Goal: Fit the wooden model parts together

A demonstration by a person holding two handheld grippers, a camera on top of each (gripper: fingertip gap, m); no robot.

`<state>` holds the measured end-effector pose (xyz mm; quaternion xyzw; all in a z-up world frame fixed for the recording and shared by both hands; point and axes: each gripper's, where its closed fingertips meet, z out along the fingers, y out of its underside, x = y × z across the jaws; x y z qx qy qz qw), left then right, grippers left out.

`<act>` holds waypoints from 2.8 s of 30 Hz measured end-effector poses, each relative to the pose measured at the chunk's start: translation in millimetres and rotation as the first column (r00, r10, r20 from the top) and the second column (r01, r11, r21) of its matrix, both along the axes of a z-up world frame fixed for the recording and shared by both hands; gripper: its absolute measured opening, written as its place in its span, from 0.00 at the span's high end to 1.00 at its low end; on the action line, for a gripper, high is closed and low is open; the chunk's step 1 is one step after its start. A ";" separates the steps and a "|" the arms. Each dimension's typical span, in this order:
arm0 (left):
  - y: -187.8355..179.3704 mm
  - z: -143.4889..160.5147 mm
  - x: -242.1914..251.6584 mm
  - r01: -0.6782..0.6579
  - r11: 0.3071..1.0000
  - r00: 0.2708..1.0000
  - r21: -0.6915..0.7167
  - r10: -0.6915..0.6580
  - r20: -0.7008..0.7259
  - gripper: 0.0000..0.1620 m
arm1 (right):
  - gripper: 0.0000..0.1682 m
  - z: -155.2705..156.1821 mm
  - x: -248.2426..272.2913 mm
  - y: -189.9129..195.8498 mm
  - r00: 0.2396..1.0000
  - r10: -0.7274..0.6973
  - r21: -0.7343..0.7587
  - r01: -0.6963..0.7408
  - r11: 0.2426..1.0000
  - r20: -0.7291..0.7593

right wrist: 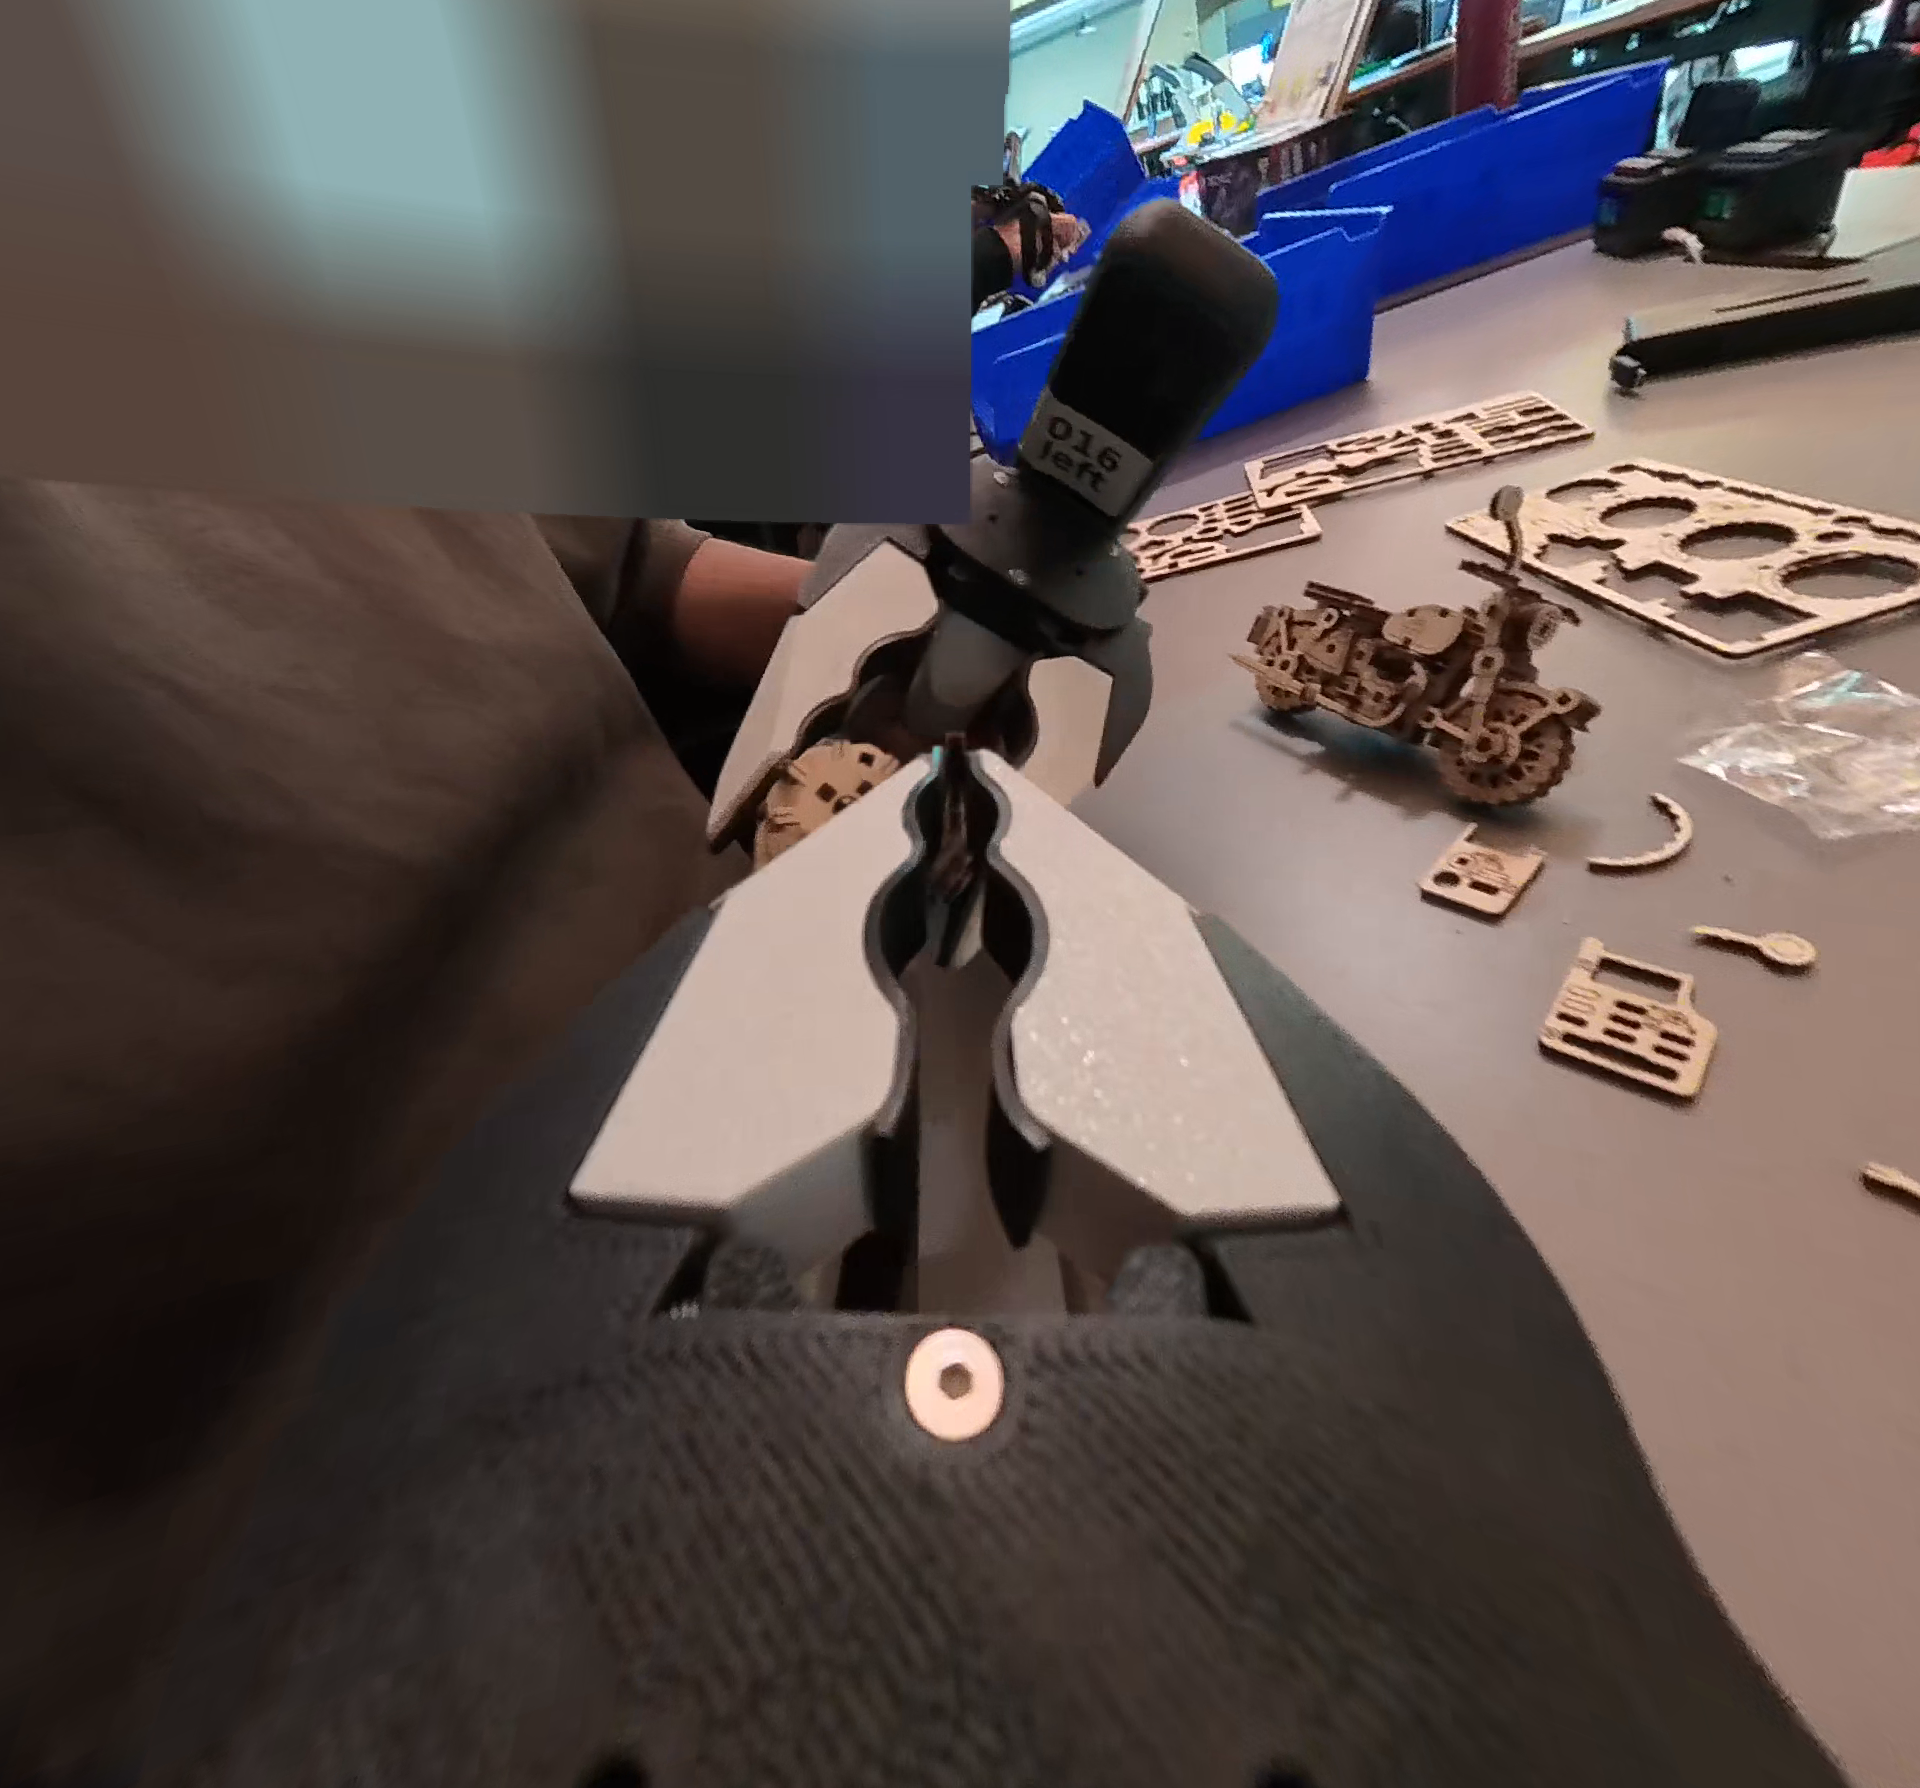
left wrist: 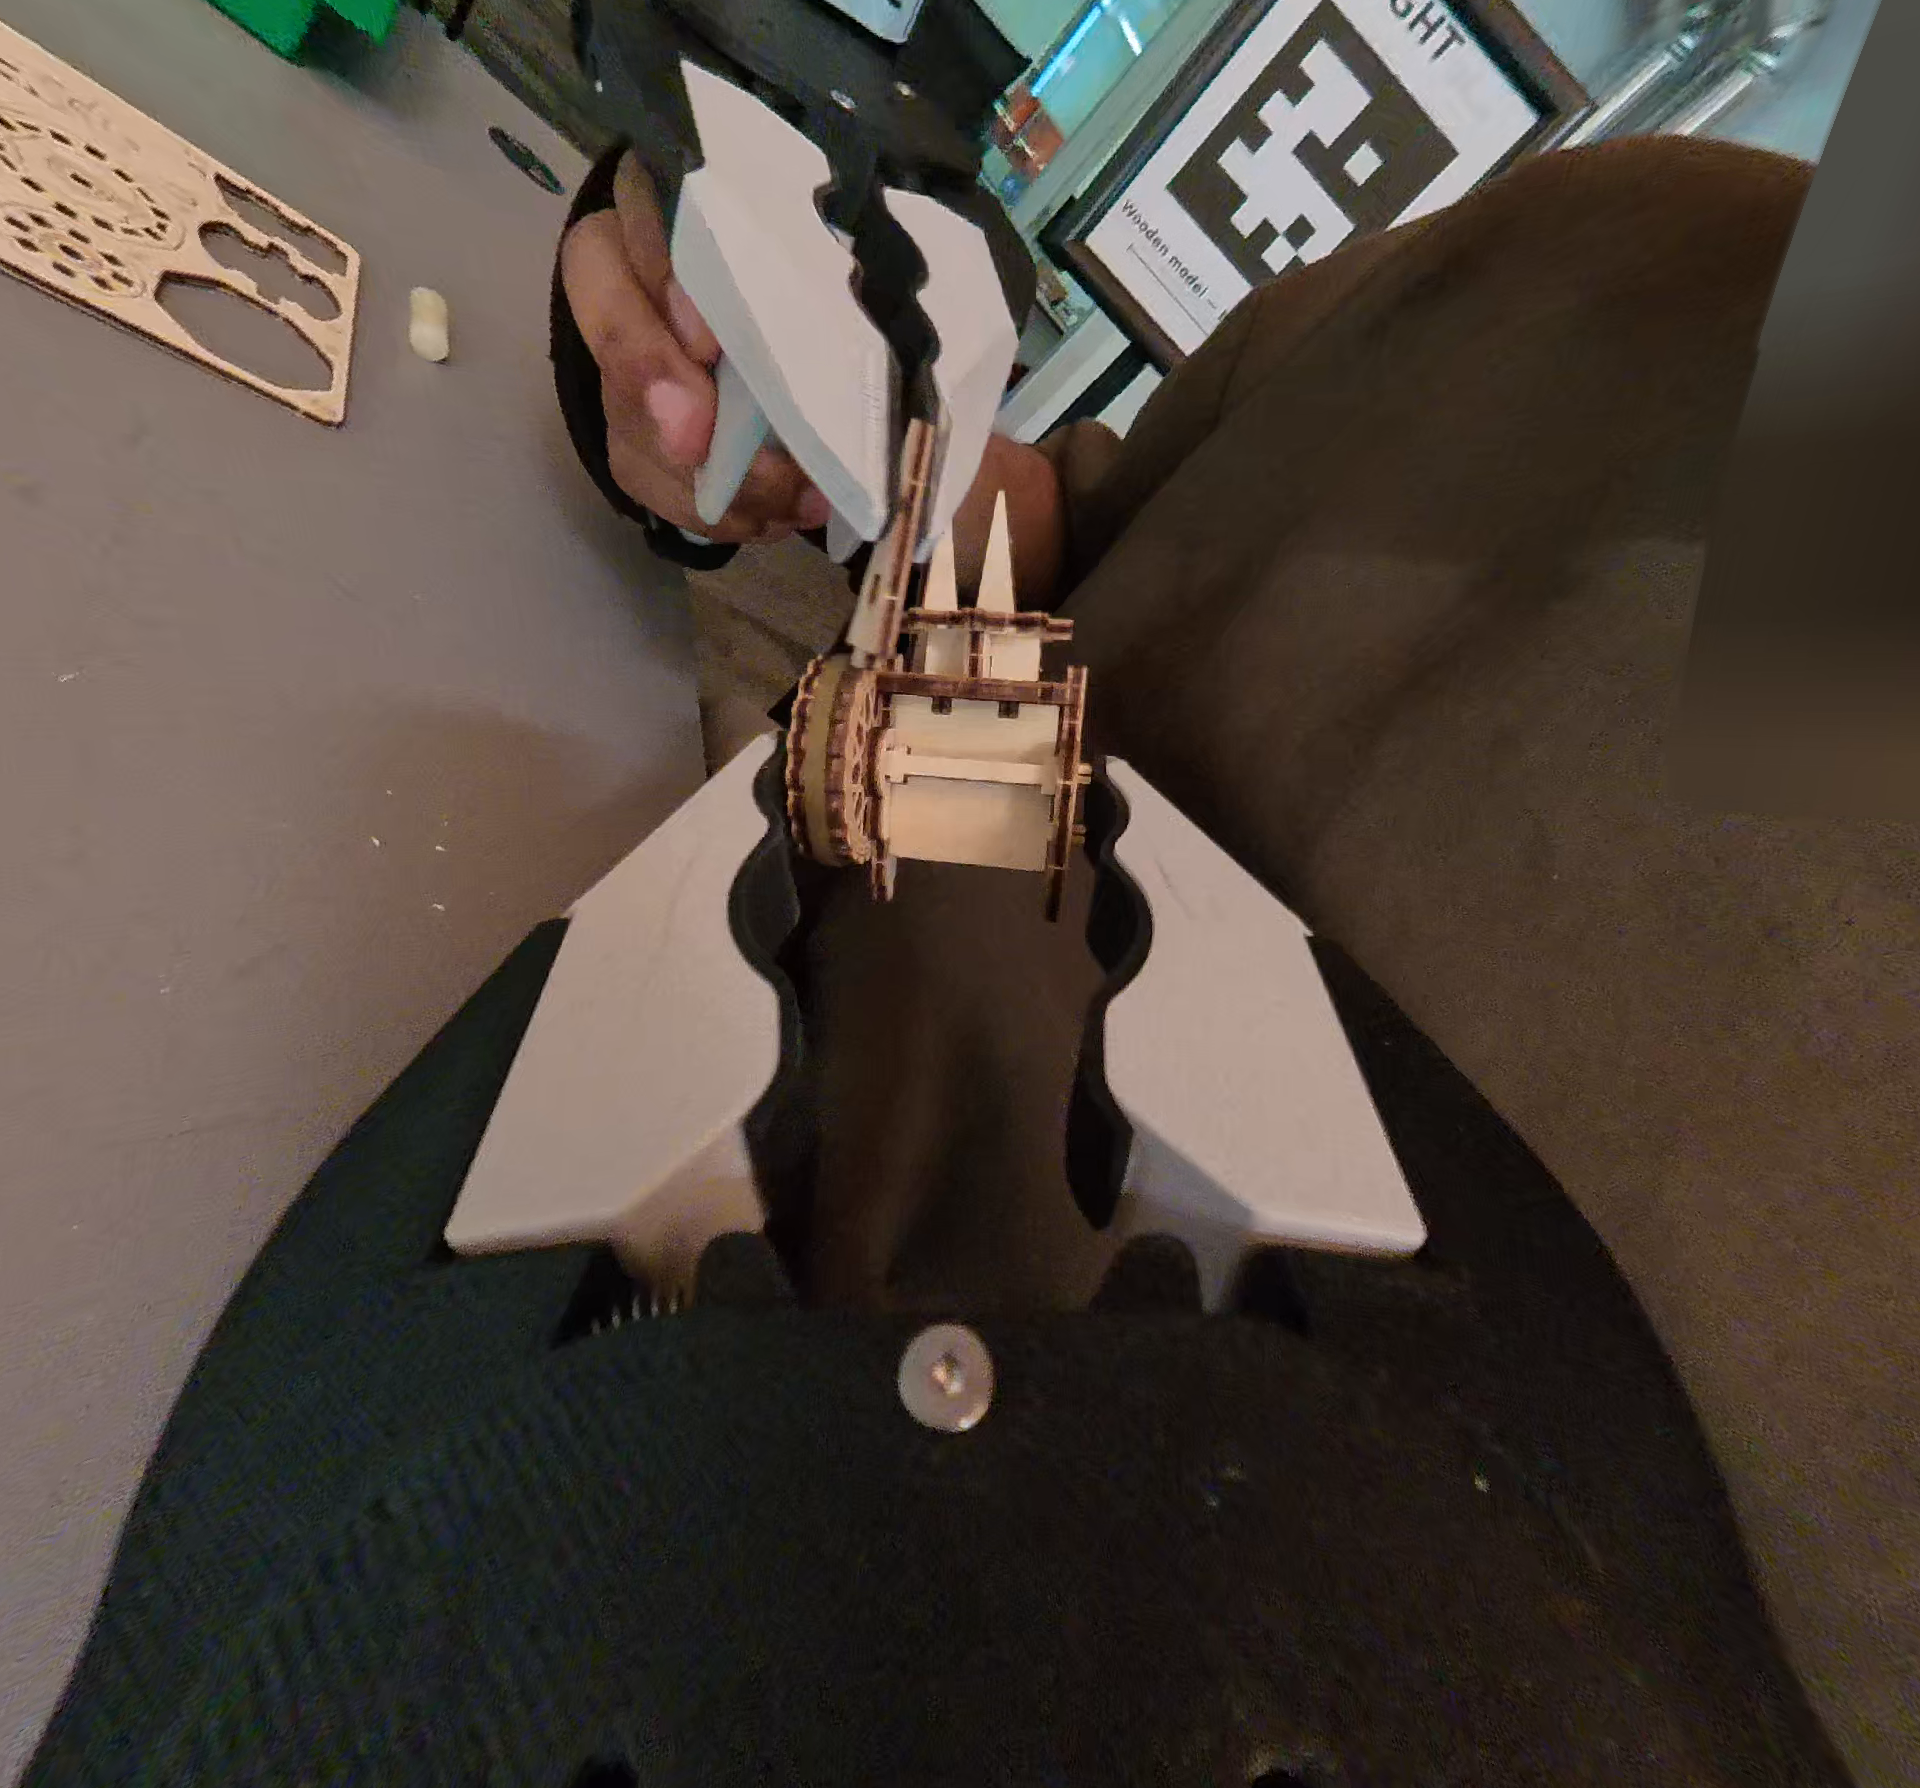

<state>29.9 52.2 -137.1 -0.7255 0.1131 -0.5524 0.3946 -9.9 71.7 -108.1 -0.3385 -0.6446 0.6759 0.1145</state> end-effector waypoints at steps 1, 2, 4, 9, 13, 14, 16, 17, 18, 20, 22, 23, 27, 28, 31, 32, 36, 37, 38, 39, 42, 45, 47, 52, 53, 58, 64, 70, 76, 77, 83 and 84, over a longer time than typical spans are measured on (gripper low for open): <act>0.5 0.0 -0.4 -0.003 1.000 1.000 -0.001 0.003 0.003 0.67 | 1.00 2.2 1.3 -0.8 1.000 0.008 -0.009 -0.009 1.000 -0.008; 0.1 0.4 -0.2 0.000 1.000 1.000 -0.002 0.000 0.006 0.67 | 1.00 4.1 2.0 -1.1 1.000 0.012 -0.017 -0.012 1.000 -0.015; 0.2 3.8 -0.3 0.000 1.000 0.999 -0.002 0.000 0.034 0.67 | 1.00 6.6 3.1 -1.1 1.000 0.015 -0.023 -0.016 1.000 -0.027; 0.4 6.9 -0.4 0.004 1.000 0.997 -0.009 -0.003 0.072 0.68 | 1.00 5.8 4.3 -1.3 0.999 0.019 -0.005 -0.019 1.000 -0.045; 1.6 11.6 -1.3 -0.004 1.000 0.994 -0.009 0.005 0.109 0.68 | 1.00 9.0 5.2 -0.1 0.996 0.010 0.008 -0.010 1.000 -0.084; 2.2 12.4 -2.0 -0.009 1.000 0.993 -0.009 0.010 0.117 0.68 | 1.00 9.3 5.0 0.6 0.996 0.006 0.012 -0.005 1.000 -0.090; 3.1 13.0 -3.5 -0.015 1.000 0.992 -0.008 0.016 0.125 0.68 | 1.00 9.4 4.6 1.7 0.995 -0.001 0.020 0.003 1.000 -0.099; 3.4 13.2 -4.1 -0.019 1.000 0.992 -0.008 0.019 0.125 0.68 | 1.00 9.6 4.4 2.1 0.994 -0.005 0.024 0.008 1.000 -0.105; 3.9 13.9 -4.5 -0.023 1.000 0.992 -0.006 0.023 0.127 0.67 | 1.00 10.2 4.4 2.3 0.993 -0.009 0.027 0.012 1.000 -0.115; 4.4 15.7 -5.3 -0.030 1.000 0.990 -0.002 0.030 0.136 0.68 | 1.00 11.8 4.4 2.5 0.990 -0.016 0.037 0.022 0.999 -0.143; 5.5 17.4 -6.6 -0.039 0.999 0.988 0.000 0.039 0.147 0.68 | 1.00 13.2 4.1 3.0 0.985 -0.027 0.049 0.036 0.998 -0.172; 5.8 18.6 -7.2 -0.041 0.999 0.987 0.000 0.041 0.158 0.68 | 1.00 14.3 4.0 3.2 0.982 -0.032 0.054 0.043 0.998 -0.188; 6.3 21.1 -8.7 -0.050 0.999 0.984 0.008 0.048 0.172 0.68 | 1.00 16.8 3.6 2.8 0.971 -0.044 0.072 0.063 0.995 -0.236; 6.4 21.7 -8.8 -0.052 0.999 0.984 0.011 0.049 0.173 0.68 | 1.00 17.6 3.7 2.5 0.969 -0.045 0.072 0.065 0.995 -0.244; 7.2 24.9 -9.8 -0.061 0.998 0.979 0.013 0.057 0.196 0.68 | 1.00 20.1 3.9 2.5 0.962 -0.050 0.069 0.071 0.995 -0.267; 7.6 25.8 -10.2 -0.063 0.998 0.977 0.010 0.060 0.206 0.68 | 1.00 20.7 3.8 2.7 0.961 -0.052 0.067 0.073 0.995 -0.272; 9.4 30.7 -12.3 -0.071 0.997 0.961 -0.003 0.070 0.267 0.68 | 1.00 23.4 4.8 5.0 0.959 -0.057 0.052 0.074 0.996 -0.276; 10.2 31.8 -13.2 -0.076 0.997 0.957 -0.006 0.075 0.281 0.68 | 1.00 24.0 4.9 5.6 0.959 -0.059 0.046 0.075 0.996 -0.276; 10.7 32.7 -14.0 -0.081 0.997 0.954 -0.007 0.080 0.290 0.68 | 0.99 24.3 4.9 6.1 0.959 -0.060 0.042 0.075 0.996 -0.276; 11.2 32.8 -14.5 -0.085 0.996 0.952 -0.009 0.084 0.294 0.68 | 0.99 24.4 5.0 6.4 0.960 -0.060 0.040 0.073 0.997 -0.274; 11.5 32.5 -14.5 -0.088 0.996 0.952 -0.009 0.086 0.293 0.68 | 0.99 24.2 6.6 6.1 0.961 -0.052 0.039 0.064 0.997 -0.272; 12.2 33.3 -16.1 -0.096 0.995 0.950 -0.005 0.093 0.296 0.68 | 0.98 24.5 7.8 6.4 0.961 -0.043 0.044 0.057 0.997 -0.275; 12.5 33.6 -17.2 -0.102 0.995 0.950 -0.003 0.098 0.296 0.68 | 0.98 23.9 8.1 6.9 0.961 -0.036 0.046 0.050 0.998 -0.273; 13.5 23.1 -16.0 -0.123 0.992 0.979 0.028 0.117 0.169 0.68 | 0.99 32.3 7.6 14.7 0.958 -0.059 -0.014 0.057 0.998 -0.280; 14.6 18.6 -17.6 -0.140 0.989 0.985 0.045 0.135 0.108 0.68 | 0.99 35.3 6.9 19.6 0.957 -0.075 -0.042 0.066 0.997 -0.279; 33.1 -18.8 -57.1 -0.336 0.921 0.842 0.199 0.388 -0.375 0.68 | 1.00 -6.7 -21.7 62.8 0.962 -0.268 0.053 0.271 0.961 -0.060; 39.1 -54.2 -100.7 -0.227 0.865 0.278 0.447 0.497 -0.822 0.68 | 1.00 -76.7 -32.5 73.8 0.934 -0.354 0.567 0.320 0.759 -0.053; 37.6 -72.7 -84.0 -0.172 0.904 0.262 0.392 0.425 -0.866 0.67 | 0.96 -99.3 -28.9 68.6 0.943 -0.330 0.723 0.265 0.638 -0.055; 38.0 -66.6 -85.9 -0.227 0.895 0.335 0.384 0.442 -0.832 0.67 | 0.74 -89.6 -28.3 57.5 0.953 -0.304 0.639 0.231 0.733 0.004; 38.3 -62.9 -85.0 -0.258 0.892 0.384 0.372 0.448 -0.807 0.67 | 0.71 -80.8 -29.1 55.9 0.954 -0.299 0.611 0.250 0.751 -0.023; 40.1 -14.0 -79.0 -0.487 0.870 0.831 0.075 0.489 -0.265 0.68 | 0.65 -34.9 -20.8 34.4 0.955 -0.187 0.503 0.281 0.818 -0.229; 39.0 -2.4 -79.0 -0.480 0.877 0.875 -0.022 0.476 -0.087 0.68 | 0.65 -31.4 -19.4 31.8 0.949 -0.171 0.516 0.290 0.806 -0.265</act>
